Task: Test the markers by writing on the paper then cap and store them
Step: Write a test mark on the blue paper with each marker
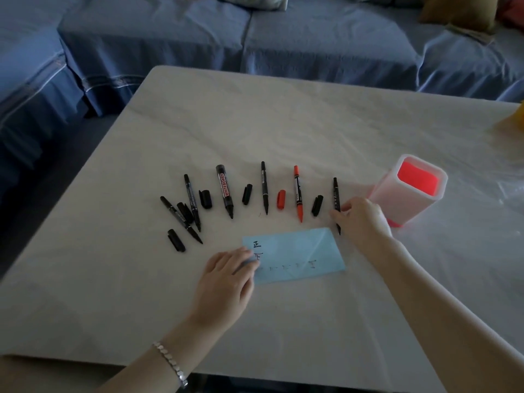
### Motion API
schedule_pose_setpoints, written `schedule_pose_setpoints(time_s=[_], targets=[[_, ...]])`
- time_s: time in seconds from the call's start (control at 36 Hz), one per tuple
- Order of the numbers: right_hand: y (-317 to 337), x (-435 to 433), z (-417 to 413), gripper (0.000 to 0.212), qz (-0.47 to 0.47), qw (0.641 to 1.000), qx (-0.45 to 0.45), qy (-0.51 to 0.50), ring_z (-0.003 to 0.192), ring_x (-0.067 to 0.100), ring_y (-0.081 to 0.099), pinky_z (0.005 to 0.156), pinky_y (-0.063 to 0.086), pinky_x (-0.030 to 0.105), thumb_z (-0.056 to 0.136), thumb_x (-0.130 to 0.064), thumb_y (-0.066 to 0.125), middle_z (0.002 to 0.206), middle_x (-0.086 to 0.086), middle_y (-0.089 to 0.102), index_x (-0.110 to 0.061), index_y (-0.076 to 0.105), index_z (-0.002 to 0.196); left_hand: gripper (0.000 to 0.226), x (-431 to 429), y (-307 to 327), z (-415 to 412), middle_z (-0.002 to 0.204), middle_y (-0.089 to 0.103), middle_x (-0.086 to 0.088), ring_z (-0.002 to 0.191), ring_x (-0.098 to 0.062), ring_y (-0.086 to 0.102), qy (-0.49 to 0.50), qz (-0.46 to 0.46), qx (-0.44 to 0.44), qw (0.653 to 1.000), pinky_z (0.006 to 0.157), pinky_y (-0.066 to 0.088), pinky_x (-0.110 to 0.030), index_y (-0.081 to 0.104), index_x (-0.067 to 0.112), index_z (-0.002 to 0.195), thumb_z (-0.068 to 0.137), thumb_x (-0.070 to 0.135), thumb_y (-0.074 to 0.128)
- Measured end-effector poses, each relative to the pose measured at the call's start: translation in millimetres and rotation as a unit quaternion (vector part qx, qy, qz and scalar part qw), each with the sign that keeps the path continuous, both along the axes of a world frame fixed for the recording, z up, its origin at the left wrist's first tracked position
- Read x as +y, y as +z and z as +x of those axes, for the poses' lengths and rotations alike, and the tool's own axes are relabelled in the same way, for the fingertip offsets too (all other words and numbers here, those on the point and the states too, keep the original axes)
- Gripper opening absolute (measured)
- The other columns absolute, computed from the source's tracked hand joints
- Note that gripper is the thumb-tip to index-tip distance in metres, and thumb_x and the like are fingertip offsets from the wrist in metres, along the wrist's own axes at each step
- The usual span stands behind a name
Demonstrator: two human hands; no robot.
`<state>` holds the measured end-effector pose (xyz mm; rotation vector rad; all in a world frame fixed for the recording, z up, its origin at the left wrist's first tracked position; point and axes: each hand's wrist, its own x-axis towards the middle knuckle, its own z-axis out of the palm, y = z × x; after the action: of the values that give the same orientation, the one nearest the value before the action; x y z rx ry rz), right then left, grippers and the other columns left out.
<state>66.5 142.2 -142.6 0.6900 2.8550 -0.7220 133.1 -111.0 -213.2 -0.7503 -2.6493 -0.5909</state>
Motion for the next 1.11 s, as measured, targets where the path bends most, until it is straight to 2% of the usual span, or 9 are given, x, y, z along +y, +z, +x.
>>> schedule_pose_setpoints(time_s=[0.08, 0.17, 0.31, 0.44, 0.53, 0.61, 0.81, 1.0, 1.11], targets=[[-5, -6, -17, 0.03, 0.014, 0.997, -0.071, 0.002, 0.068, 0.03, 0.054, 0.045, 0.034, 0.025, 0.085, -0.029, 0.059, 0.066, 0.01, 0.055, -0.001, 0.055, 0.075, 0.023, 0, 0, -1, 0.098, 0.071, -0.002, 0.094, -0.018, 0.067, -0.002, 0.008, 0.001, 1.0, 0.085, 0.043, -0.032, 0.073, 0.012, 0.088, 0.083, 0.017, 0.051], [-4, -8, -26, 0.034, 0.026, 0.996, -0.085, -0.016, 0.063, 0.027, 0.049, 0.042, 0.027, 0.023, 0.085, -0.02, 0.058, 0.056, 0.006, 0.044, -0.006, 0.042, 0.058, 0.024, 0, 2, -1, 0.098, 0.07, -0.002, 0.096, -0.017, 0.066, -0.006, 0.002, 0.0, 1.0, 0.086, 0.043, -0.032, 0.073, 0.012, 0.088, 0.083, 0.019, 0.051], [1, -2, -25, 0.036, -0.019, 0.997, -0.069, -0.039, 0.046, 0.018, 0.039, 0.041, 0.027, 0.023, 0.082, -0.015, 0.059, 0.05, 0.006, 0.043, -0.005, 0.042, 0.052, 0.022, -1, 1, 0, 0.098, 0.07, -0.002, 0.1, -0.017, 0.064, -0.017, -0.003, 0.004, 1.0, 0.089, 0.042, -0.03, 0.072, 0.013, 0.088, 0.082, 0.021, 0.052], [16, -6, -5, 0.029, -0.131, 0.988, 0.072, -0.046, 0.041, 0.015, 0.038, 0.044, 0.03, 0.024, 0.079, -0.018, 0.058, 0.044, 0.002, 0.045, -0.008, 0.05, 0.054, 0.022, -2, 1, 0, 0.103, 0.069, -0.005, 0.106, -0.019, 0.058, -0.024, -0.007, 0.017, 1.0, 0.092, 0.042, -0.033, 0.07, 0.012, 0.093, 0.083, 0.022, 0.052], [21, -17, 14, 0.023, -0.224, 0.959, 0.16, -0.069, 0.034, 0.003, 0.041, 0.04, 0.033, 0.013, 0.076, -0.008, 0.056, 0.035, -0.007, 0.05, -0.017, 0.046, 0.057, 0.025, -1, 1, 2, 0.111, 0.068, -0.004, 0.113, -0.017, 0.053, -0.053, -0.004, 0.011, 0.999, 0.094, 0.041, -0.036, 0.07, 0.014, 0.099, 0.084, 0.024, 0.053], [18, -32, 30, 0.023, -0.323, 0.921, 0.214, -0.049, 0.037, 0.002, 0.044, 0.041, 0.036, 0.013, 0.083, -0.001, 0.054, 0.05, 0.001, 0.055, -0.017, 0.05, 0.068, 0.027, -1, 1, 3, 0.118, 0.065, -0.001, 0.116, -0.015, 0.05, -0.104, -0.017, -0.006, 0.994, 0.097, 0.038, -0.034, 0.068, 0.018, 0.104, 0.084, 0.027, 0.052], [-1, -74, 40, 0.018, -0.414, 0.888, 0.201, 0.019, 0.058, 0.006, 0.064, 0.052, 0.052, 0.018, 0.085, 0.003, 0.056, 0.072, 0.006, 0.066, -0.014, 0.061, 0.079, 0.03, 0, 1, 2, 0.118, 0.065, 0.004, 0.116, -0.013, 0.051, -0.112, -0.045, -0.047, 0.992, 0.098, 0.036, -0.031, 0.068, 0.025, 0.105, 0.082, 0.037, 0.053], [-15, -112, 29, 0.029, -0.391, 0.891, 0.224, -0.049, 0.034, 0.006, 0.05, 0.037, 0.041, 0.016, 0.078, -0.017, 0.071, 0.046, 0.003, 0.057, -0.01, 0.049, 0.061, 0.027, -1, 5, 3, 0.112, 0.068, 0.006, 0.105, -0.012, 0.062, -0.114, -0.042, -0.052, 0.991, 0.094, 0.038, -0.026, 0.071, 0.025, 0.097, 0.084, 0.036, 0.05], [-34, -118, 25, 0.038, -0.319, 0.916, 0.229, -0.079, 0.041, 0.01, 0.045, 0.042, 0.038, 0.018, 0.076, -0.016, 0.072, 0.048, 0.007, 0.047, -0.009, 0.042, 0.053, 0.026, -1, 4, 2, 0.11, 0.069, 0.004, 0.105, -0.011, 0.06, -0.106, -0.015, -0.053, 0.993, 0.091, 0.038, -0.027, 0.073, 0.024, 0.093, 0.083, 0.033, 0.051]])
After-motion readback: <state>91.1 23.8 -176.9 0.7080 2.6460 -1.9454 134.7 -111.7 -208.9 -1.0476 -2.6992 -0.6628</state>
